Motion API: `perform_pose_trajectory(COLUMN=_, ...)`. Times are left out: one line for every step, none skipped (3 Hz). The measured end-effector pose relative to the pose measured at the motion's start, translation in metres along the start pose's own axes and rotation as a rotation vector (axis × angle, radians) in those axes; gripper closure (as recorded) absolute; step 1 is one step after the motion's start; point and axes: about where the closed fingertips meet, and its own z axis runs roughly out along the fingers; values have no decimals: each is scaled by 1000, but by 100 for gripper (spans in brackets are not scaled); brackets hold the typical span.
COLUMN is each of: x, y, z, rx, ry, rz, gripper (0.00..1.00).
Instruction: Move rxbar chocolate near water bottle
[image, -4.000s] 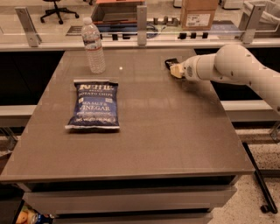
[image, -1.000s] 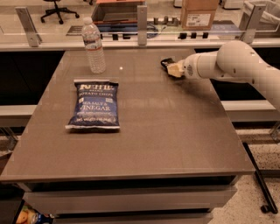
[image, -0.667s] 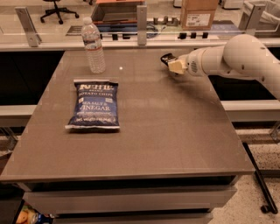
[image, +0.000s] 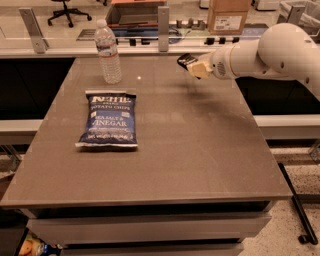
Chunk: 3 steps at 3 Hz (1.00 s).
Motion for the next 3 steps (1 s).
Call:
perform_pose_trajectory(x=-9, y=17, z=15, rx=-66, ry=19, rz=-47, gripper=100)
perform_pose_trajectory(x=-16, y=32, z=41, rx=-147, ry=37, rz=-81, gripper=100)
perform_pose_trajectory(x=-24, y=46, z=69, rx=-223, ry=54, rz=-110, gripper=100)
